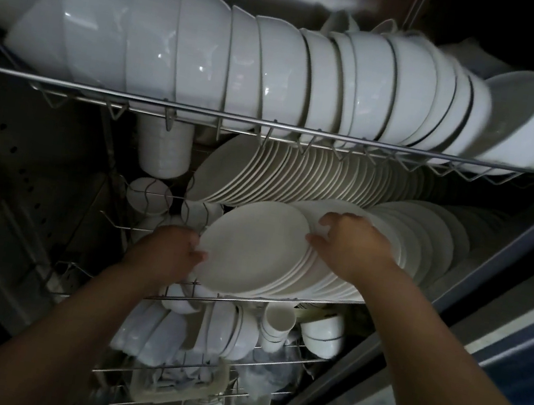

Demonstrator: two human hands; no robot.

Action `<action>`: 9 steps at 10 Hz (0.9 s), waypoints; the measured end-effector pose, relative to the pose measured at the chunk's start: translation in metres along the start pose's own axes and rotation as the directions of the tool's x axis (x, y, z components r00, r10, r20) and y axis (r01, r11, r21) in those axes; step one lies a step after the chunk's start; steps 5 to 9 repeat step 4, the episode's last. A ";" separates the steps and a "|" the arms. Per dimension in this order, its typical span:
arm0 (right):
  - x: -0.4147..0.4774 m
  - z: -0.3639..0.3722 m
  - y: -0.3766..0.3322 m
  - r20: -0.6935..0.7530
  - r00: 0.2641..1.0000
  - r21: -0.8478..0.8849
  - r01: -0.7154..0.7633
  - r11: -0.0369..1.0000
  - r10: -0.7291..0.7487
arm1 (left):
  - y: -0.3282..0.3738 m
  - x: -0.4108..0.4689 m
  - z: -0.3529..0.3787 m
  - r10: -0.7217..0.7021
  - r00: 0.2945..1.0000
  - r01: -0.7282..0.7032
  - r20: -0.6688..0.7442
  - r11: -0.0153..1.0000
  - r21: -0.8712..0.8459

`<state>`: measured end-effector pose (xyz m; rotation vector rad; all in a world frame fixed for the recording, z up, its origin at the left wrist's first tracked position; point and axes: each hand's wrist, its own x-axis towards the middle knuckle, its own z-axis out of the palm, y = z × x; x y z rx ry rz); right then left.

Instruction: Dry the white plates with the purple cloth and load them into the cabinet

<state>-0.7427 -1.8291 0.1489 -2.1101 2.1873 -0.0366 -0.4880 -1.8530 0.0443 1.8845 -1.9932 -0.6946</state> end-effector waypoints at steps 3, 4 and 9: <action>-0.015 -0.026 0.026 0.087 0.935 0.224 0.317 0.921 -0.343 | 0.035 -0.027 -0.024 -0.056 0.998 0.051 0.024 0.987 0.152; -0.030 -0.041 0.035 0.098 0.920 0.268 0.342 0.901 -0.378 | 0.049 -0.043 -0.030 -0.109 0.994 0.104 0.004 0.960 0.258; -0.030 -0.041 0.035 0.098 0.920 0.268 0.342 0.901 -0.378 | 0.049 -0.043 -0.030 -0.109 0.994 0.104 0.004 0.960 0.258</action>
